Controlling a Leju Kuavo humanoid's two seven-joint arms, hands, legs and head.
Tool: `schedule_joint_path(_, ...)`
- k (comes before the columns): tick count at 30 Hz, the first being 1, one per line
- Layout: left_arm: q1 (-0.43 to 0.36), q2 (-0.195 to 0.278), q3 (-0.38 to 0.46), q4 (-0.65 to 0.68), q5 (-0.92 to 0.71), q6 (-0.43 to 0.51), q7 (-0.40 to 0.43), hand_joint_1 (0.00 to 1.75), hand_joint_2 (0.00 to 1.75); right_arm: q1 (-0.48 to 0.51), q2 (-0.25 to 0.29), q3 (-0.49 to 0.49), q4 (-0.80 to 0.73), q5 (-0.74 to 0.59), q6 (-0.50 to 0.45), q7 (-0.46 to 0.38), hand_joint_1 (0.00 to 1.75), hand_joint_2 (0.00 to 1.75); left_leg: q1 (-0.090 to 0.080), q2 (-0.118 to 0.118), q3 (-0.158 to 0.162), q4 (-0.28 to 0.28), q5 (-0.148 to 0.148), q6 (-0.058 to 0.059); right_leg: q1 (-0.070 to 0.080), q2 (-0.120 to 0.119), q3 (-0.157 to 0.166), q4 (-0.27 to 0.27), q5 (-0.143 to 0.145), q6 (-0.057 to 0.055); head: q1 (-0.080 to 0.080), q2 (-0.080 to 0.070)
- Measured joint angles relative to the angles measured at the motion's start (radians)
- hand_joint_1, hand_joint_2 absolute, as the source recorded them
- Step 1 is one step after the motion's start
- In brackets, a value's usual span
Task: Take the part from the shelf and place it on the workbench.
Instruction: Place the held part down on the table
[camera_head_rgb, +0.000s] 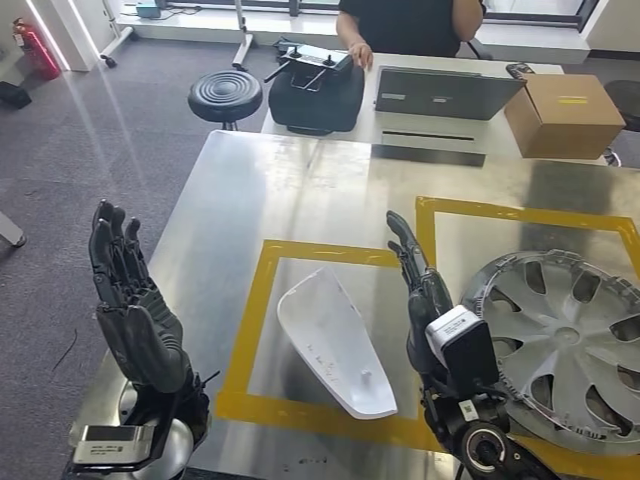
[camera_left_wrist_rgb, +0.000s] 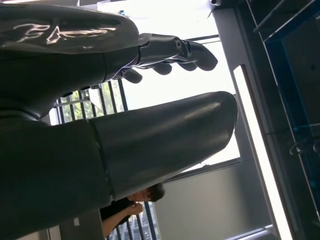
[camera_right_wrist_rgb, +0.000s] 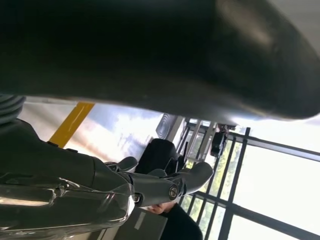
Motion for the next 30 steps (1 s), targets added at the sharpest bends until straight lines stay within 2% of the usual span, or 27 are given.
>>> schedule_joint_path(2,0.001,0.000,0.000,0.000,-0.002,0.000,0.001,0.00,0.00,-0.001,-0.002,-0.001,-0.004,0.000,0.002,0.000,0.00,0.00,-0.001,-0.002,-0.005,0.009,-0.002,-0.012,0.002,0.003,0.077,-0.131,0.038,-0.002,0.008,0.000)
schedule_joint_path(3,0.001,0.000,0.000,0.000,-0.002,0.000,0.001,0.00,0.00,-0.001,-0.002,-0.002,-0.007,0.000,0.004,0.000,0.00,0.00,-0.002,-0.004,-0.009,0.013,0.000,-0.019,0.004,0.005,0.094,-0.161,0.041,-0.004,0.010,0.000)
schedule_joint_path(6,0.002,0.000,0.000,0.000,-0.003,0.000,0.000,0.00,0.00,-0.001,-0.002,-0.002,-0.011,-0.001,0.008,0.000,0.00,0.00,-0.004,-0.006,-0.021,0.023,0.005,-0.038,0.007,0.006,0.088,-0.169,0.044,-0.019,0.001,0.000)
schedule_joint_path(7,0.002,0.000,0.000,0.000,-0.003,0.000,0.000,0.00,0.00,-0.002,-0.002,-0.002,-0.012,-0.001,0.009,0.000,0.00,0.00,-0.003,-0.005,-0.030,0.037,-0.009,-0.043,0.007,0.004,0.083,-0.170,0.049,-0.027,-0.004,0.000)
schedule_joint_path(8,0.002,0.000,0.000,0.000,-0.003,0.000,0.000,0.00,0.00,-0.002,-0.002,-0.002,-0.013,-0.001,0.009,0.000,0.00,0.00,-0.002,-0.005,-0.046,0.070,-0.036,-0.046,0.005,0.002,0.076,-0.173,0.055,-0.037,-0.011,0.000)
schedule_joint_path(11,0.003,0.000,0.000,0.000,-0.003,0.000,0.000,0.00,0.00,-0.002,-0.003,-0.001,-0.016,-0.001,0.010,0.000,0.00,0.00,-0.002,-0.004,-0.130,0.260,-0.150,-0.050,0.011,-0.004,0.045,-0.175,0.074,-0.061,-0.034,0.000)
schedule_joint_path(12,0.003,0.001,0.000,0.000,-0.003,0.000,0.000,0.00,0.00,-0.002,-0.003,-0.001,-0.016,-0.001,0.010,0.000,0.00,0.00,-0.002,-0.004,-0.147,0.307,-0.166,-0.049,0.015,-0.005,0.034,-0.174,0.081,-0.065,-0.040,0.000)
schedule_joint_path(13,0.003,0.001,0.000,0.000,-0.003,0.000,-0.001,0.00,0.00,-0.002,-0.003,-0.001,-0.016,-0.001,0.010,0.001,0.00,0.00,-0.003,-0.004,-0.146,0.321,-0.161,-0.047,0.019,-0.006,0.024,-0.174,0.089,-0.067,-0.044,0.000)
schedule_joint_path(14,0.003,0.001,0.000,0.000,-0.003,0.000,-0.001,0.00,0.00,-0.002,-0.003,-0.001,-0.016,-0.001,0.010,0.001,0.00,0.00,-0.004,-0.004,-0.125,0.296,-0.138,-0.042,0.022,-0.007,0.014,-0.173,0.096,-0.067,-0.047,0.000)
schedule_joint_path(16,0.003,0.001,0.000,0.000,-0.003,0.000,-0.001,0.00,0.00,-0.002,-0.003,-0.001,-0.016,-0.001,0.010,0.001,0.00,0.00,-0.011,-0.003,-0.036,0.160,-0.083,-0.025,0.026,-0.006,-0.001,-0.173,0.111,-0.066,-0.052,0.000)
schedule_joint_path(17,0.001,0.001,0.000,0.000,-0.003,0.000,-0.001,0.00,0.00,-0.002,-0.003,-0.001,-0.016,-0.002,0.010,0.000,0.00,0.00,-0.015,-0.002,0.008,0.089,-0.067,-0.019,0.028,-0.006,-0.006,-0.173,0.118,-0.064,-0.053,0.000)
schedule_joint_path(18,0.000,0.001,0.000,0.000,-0.004,0.000,-0.001,0.00,0.00,-0.003,-0.003,-0.001,-0.017,-0.004,0.011,0.000,0.00,0.00,-0.020,0.000,0.037,0.039,-0.060,-0.014,0.028,-0.007,-0.009,-0.174,0.126,-0.060,-0.052,0.000)
schedule_joint_path(19,-0.001,0.001,0.000,0.000,-0.005,0.001,-0.001,0.00,0.00,-0.004,-0.003,-0.002,-0.017,-0.008,0.011,-0.002,0.00,0.00,-0.024,0.001,0.051,0.012,-0.058,-0.012,0.027,-0.007,-0.010,-0.175,0.133,-0.055,-0.051,0.000)
schedule_joint_path(21,0.000,0.000,0.000,0.000,-0.007,0.001,0.000,0.00,0.00,-0.006,-0.003,-0.002,-0.017,-0.015,0.013,-0.004,0.00,0.00,-0.026,0.002,0.044,0.000,-0.045,-0.005,0.026,-0.007,-0.010,-0.178,0.146,-0.042,-0.049,0.000)
schedule_joint_path(22,0.000,0.000,0.000,0.000,-0.008,0.001,0.000,0.00,0.00,-0.007,-0.003,-0.002,-0.017,-0.017,0.014,-0.004,0.00,0.00,-0.023,0.003,0.038,-0.005,-0.035,0.000,0.026,-0.004,-0.017,-0.172,0.141,-0.037,-0.050,0.000)
schedule_joint_path(23,0.000,0.000,0.000,0.000,-0.009,0.001,0.001,0.00,0.00,-0.007,-0.004,-0.002,-0.017,-0.018,0.015,-0.005,0.00,0.00,-0.020,0.005,0.030,-0.010,-0.023,0.006,0.026,-0.002,-0.029,-0.151,0.116,-0.032,-0.047,0.000)
schedule_joint_path(24,0.000,-0.001,0.000,0.000,-0.010,0.001,0.002,0.00,0.00,-0.007,-0.004,-0.003,-0.017,-0.019,0.015,-0.006,0.00,0.00,-0.017,0.006,0.019,-0.015,-0.010,0.010,0.027,0.001,-0.046,-0.108,0.072,-0.028,-0.041,0.000)
schedule_joint_path(26,0.001,-0.002,0.000,0.000,-0.011,0.000,0.004,0.00,0.00,-0.008,-0.004,-0.003,-0.017,-0.024,0.015,-0.008,0.00,0.00,-0.017,0.008,-0.007,-0.015,0.012,0.014,0.025,0.001,-0.083,0.025,-0.039,-0.022,-0.025,0.000)
schedule_joint_path(27,0.002,-0.002,0.000,0.000,-0.012,0.000,0.004,0.00,0.00,-0.008,-0.005,-0.003,-0.016,-0.027,0.016,-0.010,0.00,0.00,-0.018,0.008,-0.021,-0.014,0.022,0.013,0.024,0.000,-0.091,0.087,-0.069,-0.020,-0.019,0.000)
schedule_joint_path(28,0.003,-0.001,0.000,0.000,-0.012,0.000,0.004,0.00,0.00,-0.008,-0.005,-0.002,-0.016,-0.031,0.017,-0.012,0.00,0.00,-0.019,0.008,-0.033,-0.013,0.032,0.012,0.024,0.000,-0.086,0.122,-0.074,-0.020,-0.013,0.000)
schedule_joint_path(29,0.003,-0.001,0.000,0.000,-0.012,0.000,0.004,0.00,0.00,-0.008,-0.005,-0.002,-0.015,-0.034,0.018,-0.015,0.00,0.00,-0.019,0.008,-0.045,-0.012,0.040,0.010,0.024,0.000,-0.062,0.120,-0.057,-0.021,-0.009,0.000)
schedule_joint_path(30,0.003,-0.001,0.000,0.000,-0.012,0.000,0.004,0.00,0.00,-0.008,-0.005,-0.002,-0.015,-0.036,0.019,-0.017,0.00,0.00,-0.020,0.007,-0.055,-0.011,0.048,0.008,0.024,0.000,-0.021,0.079,-0.028,-0.023,-0.004,0.000)
